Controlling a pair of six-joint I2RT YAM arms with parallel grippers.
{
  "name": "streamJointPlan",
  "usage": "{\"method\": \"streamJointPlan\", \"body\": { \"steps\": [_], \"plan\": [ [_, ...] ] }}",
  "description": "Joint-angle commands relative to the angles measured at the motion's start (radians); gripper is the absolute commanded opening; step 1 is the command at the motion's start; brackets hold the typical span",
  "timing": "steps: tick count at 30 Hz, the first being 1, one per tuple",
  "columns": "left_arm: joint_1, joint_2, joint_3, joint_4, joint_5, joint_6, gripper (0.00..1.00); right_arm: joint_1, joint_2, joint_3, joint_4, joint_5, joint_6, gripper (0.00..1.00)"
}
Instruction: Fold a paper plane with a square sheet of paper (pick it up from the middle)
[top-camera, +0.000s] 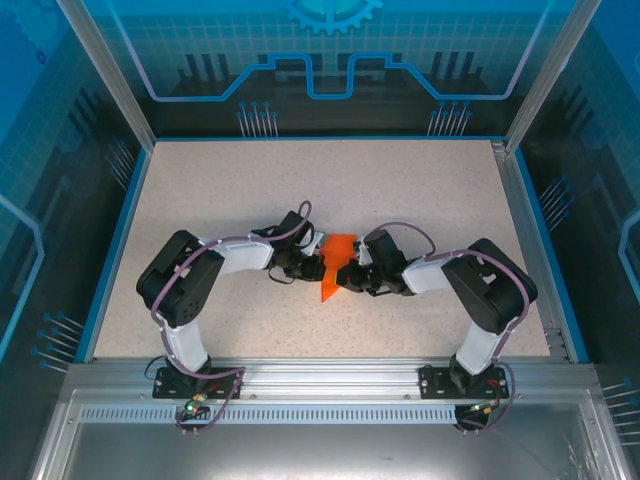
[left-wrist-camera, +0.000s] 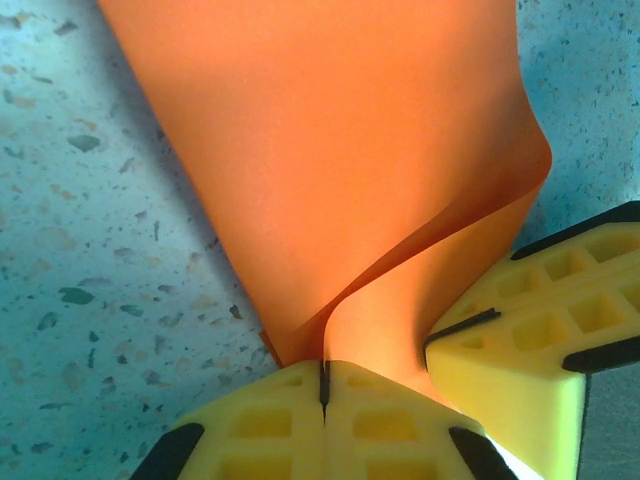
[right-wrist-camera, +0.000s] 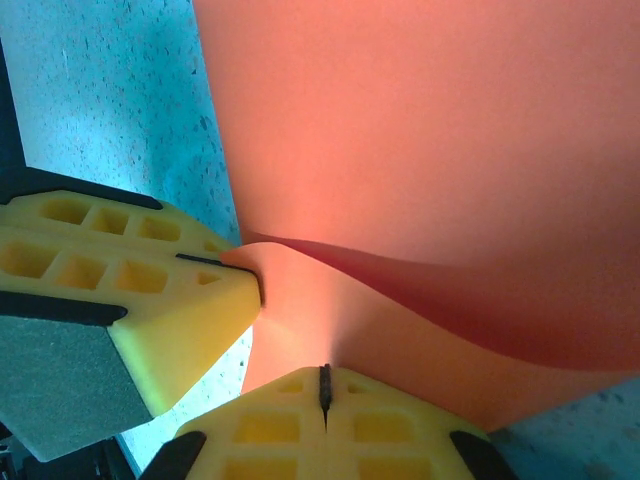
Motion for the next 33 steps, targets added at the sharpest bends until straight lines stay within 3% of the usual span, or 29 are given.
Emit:
{"method": "streamJointPlan", "body": {
  "steps": [1, 5, 13, 23, 33],
  "plan": [
    [0.003, 0.033, 0.004, -0.056, -0.008, 0.018, 0.0, -0.026, -0.055, 0.017, -0.052, -0.009, -0.026, 0.0],
    [0.003, 0.033, 0.007, -0.056, -0.009, 0.018, 0.0, -0.056, -0.098, 0.027, -0.089, -0.019, -0.049, 0.0],
    [0.003, 0.037, 0.009, -0.054, -0.006, 0.016, 0.0, -0.098, -0.028, 0.048, -0.064, -0.057, -0.059, 0.0],
    [0.003, 0.04, 0.009, -0.064, -0.007, 0.025, 0.0, -0.1, 0.037, 0.049, -0.117, 0.007, -0.082, 0.0],
    [0.003, 0.04, 0.015, -0.069, -0.011, 0.026, 0.0, -0.136, -0.08, 0.072, -0.185, -0.032, -0.125, 0.0]
  ]
}}
